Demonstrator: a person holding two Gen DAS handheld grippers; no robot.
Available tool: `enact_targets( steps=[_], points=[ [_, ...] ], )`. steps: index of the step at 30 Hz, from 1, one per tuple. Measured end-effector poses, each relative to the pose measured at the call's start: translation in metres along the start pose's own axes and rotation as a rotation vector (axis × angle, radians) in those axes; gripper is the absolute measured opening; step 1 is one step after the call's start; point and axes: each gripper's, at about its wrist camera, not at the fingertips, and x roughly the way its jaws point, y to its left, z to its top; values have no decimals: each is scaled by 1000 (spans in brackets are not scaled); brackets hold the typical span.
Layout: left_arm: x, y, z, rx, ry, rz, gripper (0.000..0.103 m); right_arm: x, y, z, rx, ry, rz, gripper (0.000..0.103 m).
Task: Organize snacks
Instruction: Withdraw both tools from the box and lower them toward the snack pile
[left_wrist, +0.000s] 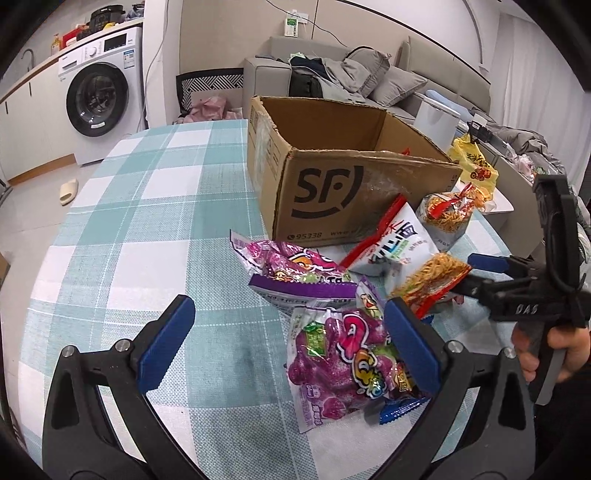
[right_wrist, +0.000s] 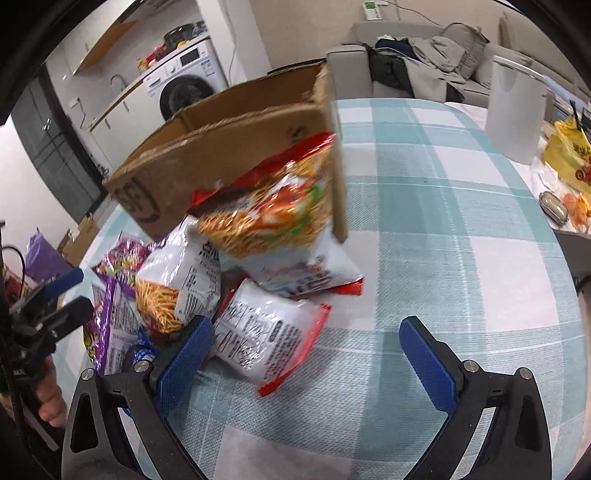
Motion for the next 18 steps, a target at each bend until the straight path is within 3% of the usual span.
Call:
enact_targets(
  steps=[18],
  points=[
    [18, -10, -9, 19, 81, -80, 102, 17, 20, -6, -102, 23, -78, 103]
  ],
)
